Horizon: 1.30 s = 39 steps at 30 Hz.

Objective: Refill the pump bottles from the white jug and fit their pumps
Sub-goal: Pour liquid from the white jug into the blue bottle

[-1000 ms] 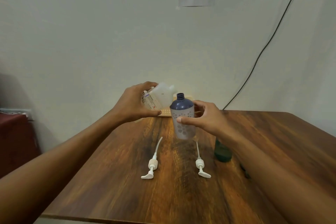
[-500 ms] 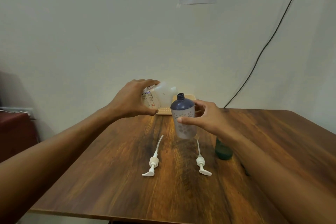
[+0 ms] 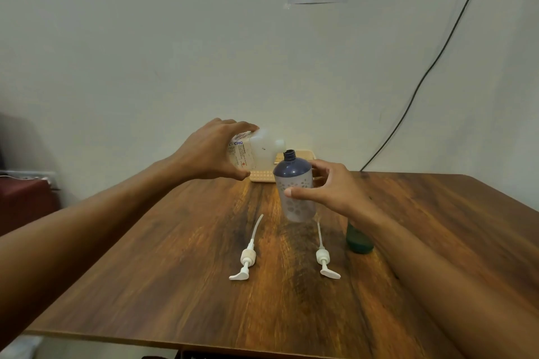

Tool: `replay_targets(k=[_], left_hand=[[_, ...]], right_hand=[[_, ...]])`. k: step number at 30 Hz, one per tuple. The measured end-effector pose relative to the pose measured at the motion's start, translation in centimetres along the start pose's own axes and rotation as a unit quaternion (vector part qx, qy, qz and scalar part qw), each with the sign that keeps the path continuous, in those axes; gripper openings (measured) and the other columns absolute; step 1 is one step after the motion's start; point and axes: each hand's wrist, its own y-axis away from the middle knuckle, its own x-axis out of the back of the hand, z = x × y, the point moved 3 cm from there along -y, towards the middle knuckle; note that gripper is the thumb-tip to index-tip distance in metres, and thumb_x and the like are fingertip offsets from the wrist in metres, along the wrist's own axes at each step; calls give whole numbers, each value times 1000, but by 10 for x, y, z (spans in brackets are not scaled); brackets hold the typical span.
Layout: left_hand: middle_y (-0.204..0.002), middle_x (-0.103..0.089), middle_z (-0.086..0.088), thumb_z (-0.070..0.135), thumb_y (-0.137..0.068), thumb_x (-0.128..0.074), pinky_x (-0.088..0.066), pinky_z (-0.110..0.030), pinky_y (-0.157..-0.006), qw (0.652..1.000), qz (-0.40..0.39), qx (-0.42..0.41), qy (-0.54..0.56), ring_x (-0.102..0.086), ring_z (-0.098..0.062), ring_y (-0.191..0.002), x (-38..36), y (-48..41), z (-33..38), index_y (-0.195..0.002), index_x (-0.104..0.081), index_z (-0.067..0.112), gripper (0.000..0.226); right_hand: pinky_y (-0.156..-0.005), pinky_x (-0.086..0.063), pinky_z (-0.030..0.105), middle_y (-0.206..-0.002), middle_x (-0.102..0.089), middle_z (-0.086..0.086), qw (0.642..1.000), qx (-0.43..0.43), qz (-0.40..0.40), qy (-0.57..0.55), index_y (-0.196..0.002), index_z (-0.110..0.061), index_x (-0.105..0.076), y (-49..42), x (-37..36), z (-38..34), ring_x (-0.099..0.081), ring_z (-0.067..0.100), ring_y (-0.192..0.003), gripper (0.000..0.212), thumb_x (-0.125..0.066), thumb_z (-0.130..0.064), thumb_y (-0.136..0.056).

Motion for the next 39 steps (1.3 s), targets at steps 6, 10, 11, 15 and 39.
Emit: replay_targets(k=[6, 10, 11, 15, 39], left_hand=[[-125, -64, 3, 53, -69, -87, -44, -28, -86, 1000, 0, -10, -12, -44, -9, -108, 2, -3, -1, -150, -47, 28, 93], [-123, -64, 5, 52, -68, -87, -43, -27, -83, 1000, -5, -12, -24, -44, -9, -108, 3, -4, -4, -149, -47, 29, 94], [-123, -63, 5, 52, -68, -87, -44, -28, -83, 1000, -7, -12, -28, -46, -11, -110, 3, -5, -5, -149, -47, 30, 94], [-123, -64, 5, 58, -66, -83, -48, -30, -86, 999, -12, -15, -38, -51, -17, -115, 4, -6, -5, -149, -47, 31, 95], [-124, -63, 5, 54, -68, -86, -50, -31, -85, 996, -20, -27, -77, -50, -17, -117, 9, -10, -2, -150, -44, 33, 95]], right_hand=[[-85, -62, 26, -117, -76, -13, 1000, 3, 3, 0, -132, -28, -71, 2, 0, 0, -71, 6, -106, 66, -95, -46, -74], [-88, -63, 29, -118, -75, -14, 1000, 3, 0, -4, -132, -28, -71, 2, -2, 1, -71, 6, -107, 67, -95, -47, -73], [-88, -63, 29, -118, -75, -14, 1000, 2, -1, -6, -132, -28, -71, 1, -2, 1, -70, 7, -107, 67, -95, -46, -73], [-87, -62, 27, -119, -75, -14, 1000, 4, 1, -4, -134, -27, -70, 0, -3, 0, -70, 6, -107, 68, -95, -46, -73], [-93, -64, 36, -124, -75, -9, 1000, -5, 2, 3, -138, -24, -68, 6, -3, -4, -70, 9, -110, 72, -94, -44, -74]])
